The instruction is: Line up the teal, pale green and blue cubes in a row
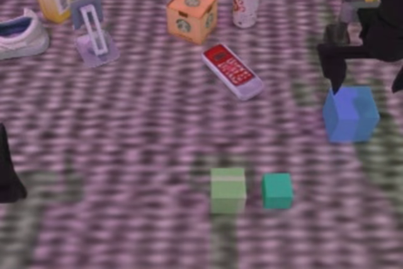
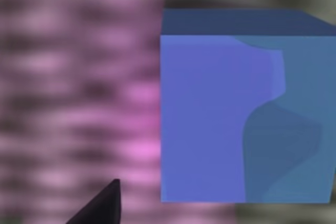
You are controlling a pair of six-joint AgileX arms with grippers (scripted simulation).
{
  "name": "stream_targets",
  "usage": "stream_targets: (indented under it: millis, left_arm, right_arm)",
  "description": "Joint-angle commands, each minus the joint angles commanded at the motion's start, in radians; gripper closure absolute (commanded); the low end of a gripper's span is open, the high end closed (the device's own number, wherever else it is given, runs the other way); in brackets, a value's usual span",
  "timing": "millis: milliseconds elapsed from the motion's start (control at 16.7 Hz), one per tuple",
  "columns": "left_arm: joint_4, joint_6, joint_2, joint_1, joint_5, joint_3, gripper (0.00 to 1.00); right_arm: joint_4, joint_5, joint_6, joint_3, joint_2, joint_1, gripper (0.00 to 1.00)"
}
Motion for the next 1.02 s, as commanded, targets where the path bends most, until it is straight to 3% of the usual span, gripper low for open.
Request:
stream_targets:
  millis: [600,1020]
  left_arm:
    - [0.051,0.049,-0.081,0.032,0.001,-0.065,0.00]
    - [0.051,0.049,-0.081,0.032,0.001,-0.065,0.00]
  right_arm:
    - [-0.020,0.000,0.004,0.055,0.075,0.004,0.00]
    - [0.241,0.001,0.008,-0.115,0.158,0.009,0.00]
